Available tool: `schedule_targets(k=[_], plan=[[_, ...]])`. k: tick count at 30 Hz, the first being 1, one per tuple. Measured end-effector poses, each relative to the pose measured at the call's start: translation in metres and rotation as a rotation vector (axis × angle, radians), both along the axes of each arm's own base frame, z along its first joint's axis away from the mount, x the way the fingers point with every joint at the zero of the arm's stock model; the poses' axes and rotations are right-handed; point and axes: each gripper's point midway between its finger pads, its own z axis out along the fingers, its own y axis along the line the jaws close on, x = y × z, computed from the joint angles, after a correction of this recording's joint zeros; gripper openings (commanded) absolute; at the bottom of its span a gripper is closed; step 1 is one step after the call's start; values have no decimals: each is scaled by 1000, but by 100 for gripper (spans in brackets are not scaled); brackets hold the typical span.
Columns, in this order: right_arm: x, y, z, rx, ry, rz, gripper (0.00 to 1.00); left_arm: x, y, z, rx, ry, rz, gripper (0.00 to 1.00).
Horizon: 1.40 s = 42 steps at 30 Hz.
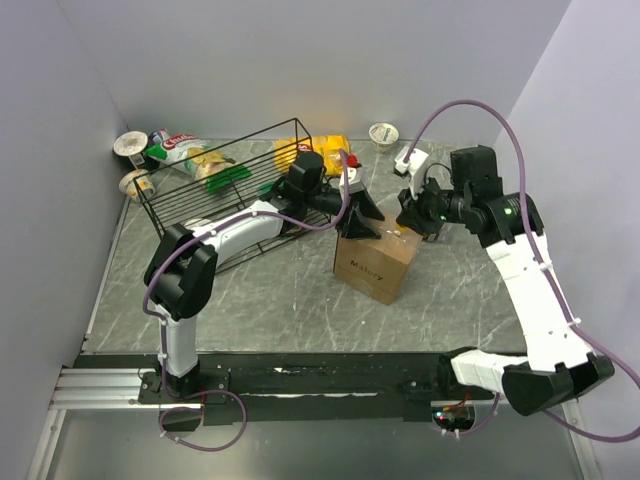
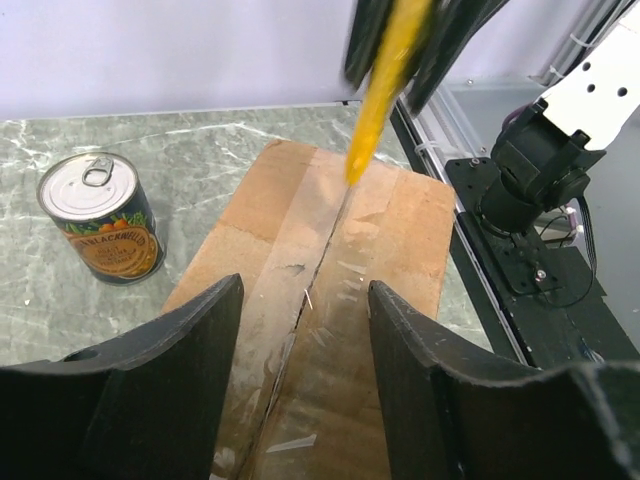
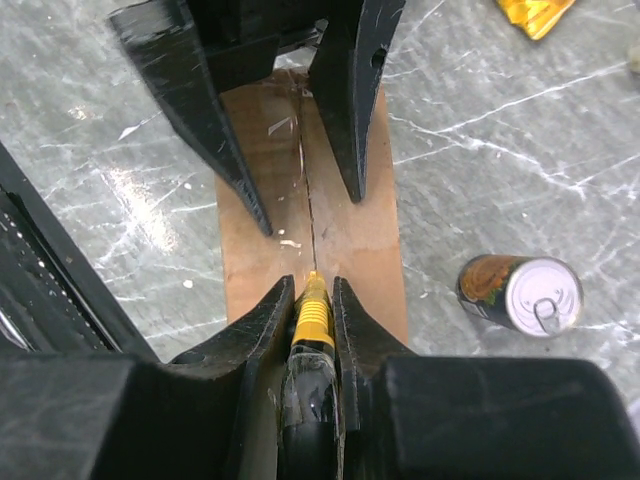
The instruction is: Unpack the express box
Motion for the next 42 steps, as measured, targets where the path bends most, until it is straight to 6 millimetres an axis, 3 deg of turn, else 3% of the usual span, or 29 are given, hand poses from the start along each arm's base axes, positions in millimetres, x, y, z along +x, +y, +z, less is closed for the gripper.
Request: schedule_targets(k=[8,25,42], plan=[[-17,-6,0,-4,-12,0,0,0,1,-2,-1,-16,2,58],[-7,0,14,56,-76,9,0,-2,2,-2,2,-19,6,57],[1,5,0,50,-61,46,0,0,2,-2,3,-21,15,57]])
